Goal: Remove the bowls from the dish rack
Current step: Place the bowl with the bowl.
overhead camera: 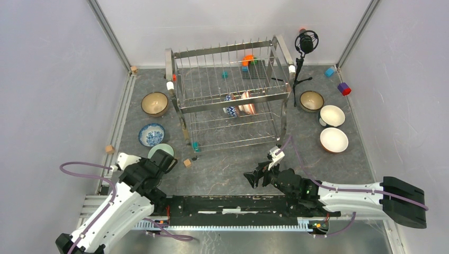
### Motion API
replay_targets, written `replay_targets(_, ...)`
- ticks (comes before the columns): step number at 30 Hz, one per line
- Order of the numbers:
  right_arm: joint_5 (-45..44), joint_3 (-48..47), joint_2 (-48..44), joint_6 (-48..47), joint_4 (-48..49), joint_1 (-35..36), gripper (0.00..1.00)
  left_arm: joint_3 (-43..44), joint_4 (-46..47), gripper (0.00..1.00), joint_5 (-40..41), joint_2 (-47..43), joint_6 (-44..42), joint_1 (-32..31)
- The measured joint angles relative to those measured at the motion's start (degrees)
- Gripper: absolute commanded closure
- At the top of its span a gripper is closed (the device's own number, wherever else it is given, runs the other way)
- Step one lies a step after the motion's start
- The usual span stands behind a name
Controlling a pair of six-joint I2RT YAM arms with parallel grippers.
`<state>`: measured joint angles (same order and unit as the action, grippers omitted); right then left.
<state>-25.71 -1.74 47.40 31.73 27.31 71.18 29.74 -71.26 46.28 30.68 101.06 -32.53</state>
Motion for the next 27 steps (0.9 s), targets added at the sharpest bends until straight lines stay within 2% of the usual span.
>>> replay_targets(4, 0.0, 0.1, -0.2, 0.0, 0.0, 0.0, 0.11, -0.1, 0.2, 0.8, 0.0, -0.1, 0.0, 0.0)
replay_targets(10, 0.0, 0.1, -1.9, -0.1, -1.0, 0.0, 0.1, 3.2, -1.0, 0.51, 0.1, -2.6, -2.4, 0.0)
replay_targets(14, -0.1, -0.7, -3.6, -0.9, -4.0, 0.0, 0.09, 9.1, -0.9, 0.31, 0.5, -4.0, -8.0, 0.0)
replay_targets(19, -1.5, -4.4, -4.2, -3.5, -7.4, 0.0, 0.07, 13.1, 4.2, 0.07, -0.2, -4.7, -21.3, 0.0)
replay_targets(22, -4.3, -9.4, -2.1, -5.9, -10.8, 0.0, 0.06, 12.9, 9.3, 0.01, -2.8, -5.7, -30.1, 0.0)
replay_targets(27, -11.1, -19.4, 5.0, -10.0, -15.6, 0.0, 0.07, 11.5, 19.1, 0.0, -8.5, -8.7, -43.2, 0.0)
